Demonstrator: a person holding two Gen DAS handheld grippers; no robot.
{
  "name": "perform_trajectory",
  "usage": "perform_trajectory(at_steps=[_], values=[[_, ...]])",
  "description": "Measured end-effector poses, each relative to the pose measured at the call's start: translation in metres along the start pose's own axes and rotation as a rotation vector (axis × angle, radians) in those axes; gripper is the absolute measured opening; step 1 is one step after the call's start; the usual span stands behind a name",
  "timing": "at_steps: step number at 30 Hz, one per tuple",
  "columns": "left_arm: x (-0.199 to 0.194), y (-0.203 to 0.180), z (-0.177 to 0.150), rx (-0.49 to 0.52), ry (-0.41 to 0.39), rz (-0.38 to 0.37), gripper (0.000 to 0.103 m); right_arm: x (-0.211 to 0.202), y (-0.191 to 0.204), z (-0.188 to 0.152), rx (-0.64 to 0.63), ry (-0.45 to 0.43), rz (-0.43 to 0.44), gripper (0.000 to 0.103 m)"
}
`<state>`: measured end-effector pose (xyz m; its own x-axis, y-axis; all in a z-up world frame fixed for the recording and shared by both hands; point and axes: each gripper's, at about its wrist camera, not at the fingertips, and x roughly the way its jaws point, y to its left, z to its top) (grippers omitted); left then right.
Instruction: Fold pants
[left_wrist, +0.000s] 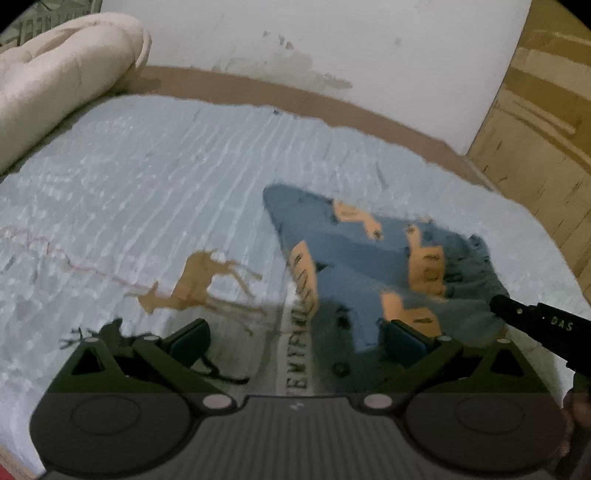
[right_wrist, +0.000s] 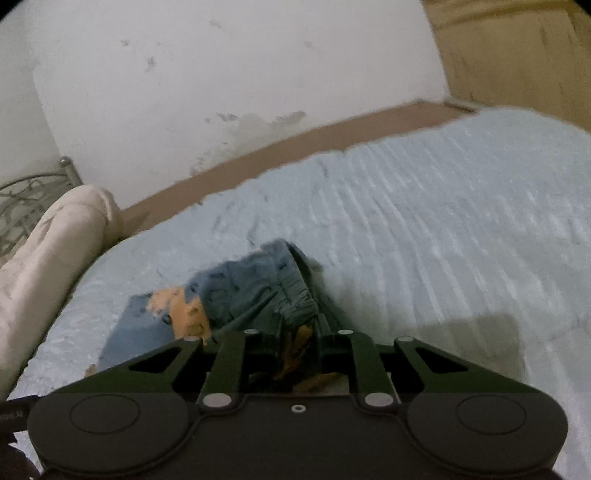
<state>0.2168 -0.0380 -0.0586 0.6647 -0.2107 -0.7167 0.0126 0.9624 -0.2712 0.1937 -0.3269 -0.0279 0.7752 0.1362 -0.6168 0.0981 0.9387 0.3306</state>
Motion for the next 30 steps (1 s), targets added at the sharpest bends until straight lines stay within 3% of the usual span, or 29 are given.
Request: perform_trajectory(at_steps=[5,10,15,17,22,25,30], values=[[0.001,0.002,-0.003,0.010,0.009,0.004,0.103,0.000,-0.002,-0.009,-0.007,0.002,-0.022,0.021],[-0.002,0.001,0.000,0.015,0.012,0.006,0.103,-0.007,0.001,-0.005,-0.020,-0.013,-0.028,0.038],[-0.006,-0.003,0.013,0.032,-0.032,0.013,0.103,-0.015,0.002,0.012,-0.078,-0.065,-0.007,0.091],[-0.002,-0.006,0.023,0.058,-0.054,0.027,0.103,-0.010,0.009,0.020,-0.145,-0.076,-0.007,0.099],[0.024,-0.010,0.048,0.103,-0.076,0.065,0.103,0.026,0.032,0.034,-0.352,-0.029,-0.005,0.102],[0.041,-0.009,0.057,0.104,-0.059,0.088,0.103,0.053,0.039,0.039,-0.469,-0.009,-0.049,0.102],[0.067,-0.009,0.066,0.111,-0.051,0.106,0.103,0.087,0.026,0.054,-0.464,-0.006,-0.132,0.102]])
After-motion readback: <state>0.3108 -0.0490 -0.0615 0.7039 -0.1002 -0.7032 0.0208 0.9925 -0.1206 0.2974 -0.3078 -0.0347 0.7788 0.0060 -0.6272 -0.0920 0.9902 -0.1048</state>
